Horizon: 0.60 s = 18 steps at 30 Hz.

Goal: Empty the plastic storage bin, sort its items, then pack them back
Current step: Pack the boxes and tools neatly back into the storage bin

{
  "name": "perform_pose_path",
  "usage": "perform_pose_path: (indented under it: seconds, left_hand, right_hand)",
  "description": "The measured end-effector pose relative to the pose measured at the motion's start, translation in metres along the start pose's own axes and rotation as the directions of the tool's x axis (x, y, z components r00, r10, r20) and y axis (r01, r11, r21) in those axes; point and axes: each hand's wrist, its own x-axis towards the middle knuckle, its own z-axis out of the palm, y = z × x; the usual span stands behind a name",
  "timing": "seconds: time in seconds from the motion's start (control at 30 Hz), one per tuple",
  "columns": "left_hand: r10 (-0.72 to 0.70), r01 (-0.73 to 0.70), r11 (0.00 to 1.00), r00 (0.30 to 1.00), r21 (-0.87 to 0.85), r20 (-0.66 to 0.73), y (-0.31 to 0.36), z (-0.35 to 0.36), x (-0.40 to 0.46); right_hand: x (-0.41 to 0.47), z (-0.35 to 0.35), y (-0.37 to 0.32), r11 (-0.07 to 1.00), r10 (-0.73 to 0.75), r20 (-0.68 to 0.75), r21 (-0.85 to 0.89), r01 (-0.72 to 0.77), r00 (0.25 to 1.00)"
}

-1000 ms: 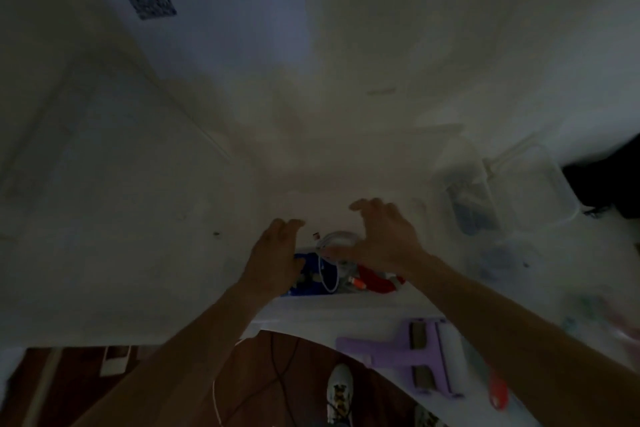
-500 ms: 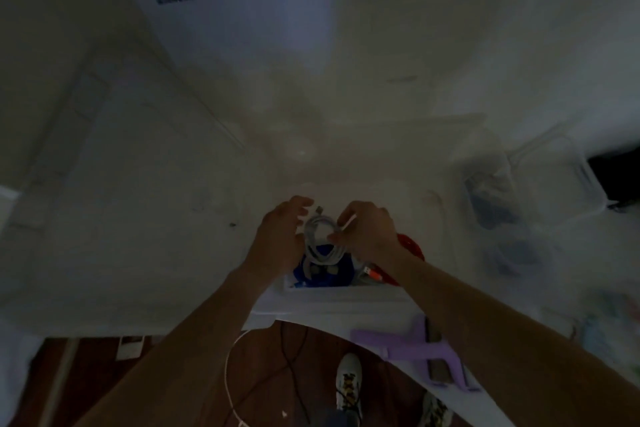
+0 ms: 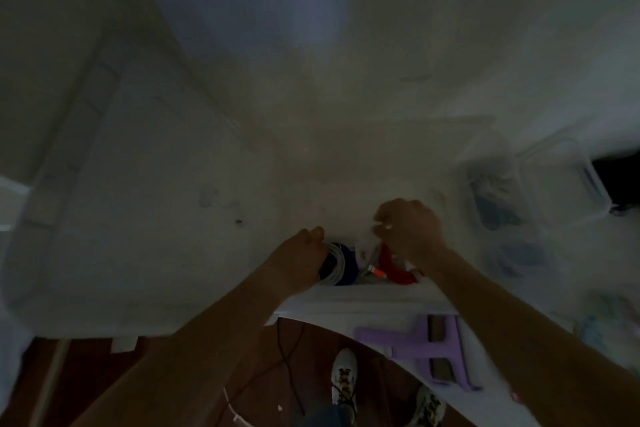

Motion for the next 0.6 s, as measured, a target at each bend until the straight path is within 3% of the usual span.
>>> perform_pose_path:
  seconds: [0.07,0.2,0.3,0.43,0.6]
  left_hand:
    - [0.008,-0.007,1.000,0.999,-0.029,0.033,-0.003,0.005,0.000]
    - [-0.114,0.117,0.981,0.993,-0.153,0.032,-0.001,-0.002,-0.005]
    - [-0.139,0.140,0.978,0.990,-0.155,0.018,0.004,-0.013,-0.004]
    - [-0.071,0.071,0.993,0.997,-0.089,0.004,0.008,-0.015,0.003]
    - [0.041,-0.051,0.982,0.997,0.182,0.060,0.005,-0.023,0.011]
  right_hand:
    - [-0.010,-0.015,0.034,0.994,0.080,-0.020,-0.079,-0.081,0.997]
    - [-0.020,-0.009,0.059,0.983,0.181,0.228,-0.031,-0.178,0.957]
    - [-0.021,0.000,0.061,0.983,0.178,0.177,0.015,-0.184,0.968]
    - [-0.019,0.003,0.065,0.986,0.167,0.095,0.001,-0.168,0.981]
    - [-0.019,0.011,0.061,0.987,0.135,0.045,-0.095,-0.130,0.990]
